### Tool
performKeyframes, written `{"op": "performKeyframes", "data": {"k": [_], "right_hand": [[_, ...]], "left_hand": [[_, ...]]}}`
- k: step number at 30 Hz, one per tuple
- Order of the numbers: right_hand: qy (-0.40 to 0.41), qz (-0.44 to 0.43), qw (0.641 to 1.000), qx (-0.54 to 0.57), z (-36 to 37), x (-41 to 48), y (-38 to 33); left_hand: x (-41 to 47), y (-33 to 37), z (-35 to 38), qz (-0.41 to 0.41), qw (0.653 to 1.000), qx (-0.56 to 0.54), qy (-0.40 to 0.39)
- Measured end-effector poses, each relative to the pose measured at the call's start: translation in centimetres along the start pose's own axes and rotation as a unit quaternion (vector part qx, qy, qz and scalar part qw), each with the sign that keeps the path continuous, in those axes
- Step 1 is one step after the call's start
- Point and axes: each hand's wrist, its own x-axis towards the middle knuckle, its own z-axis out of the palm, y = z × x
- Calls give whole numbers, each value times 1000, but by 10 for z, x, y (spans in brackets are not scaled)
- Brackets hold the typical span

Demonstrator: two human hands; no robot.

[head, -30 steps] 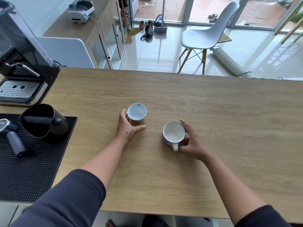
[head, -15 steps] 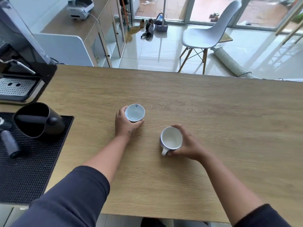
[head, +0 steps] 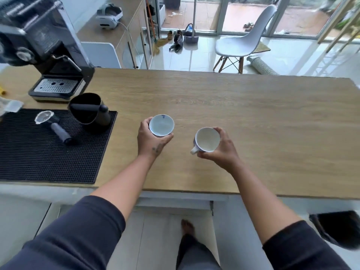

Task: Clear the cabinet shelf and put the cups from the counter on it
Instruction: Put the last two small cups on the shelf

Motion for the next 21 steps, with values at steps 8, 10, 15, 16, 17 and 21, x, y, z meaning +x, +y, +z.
{"op": "performKeyframes", "data": {"k": [8, 10, 15, 16, 17, 21], "right_hand": [[47, 18, 998, 30, 51, -143, -13], [47, 23, 998, 40, 62, -180, -17], [29, 37, 997, 57, 83, -244, -20], [27, 43, 998, 49, 86, -249, -19], [27, 45, 998, 40, 89, -255, -17], [28, 44, 999, 15, 102, -265, 0]], "left_hand": [[-121, -44, -102, 18, 1000, 1, -15], [-151, -55, -124, 14, 1000, 3, -23], [-204, -68, -156, -4, 999, 13, -39], [-209, -71, -158, -8, 999, 17, -46], [-215, -74, -160, -12, 998, 21, -54], [-231, -95, -152, -30, 996, 41, -70]]}}
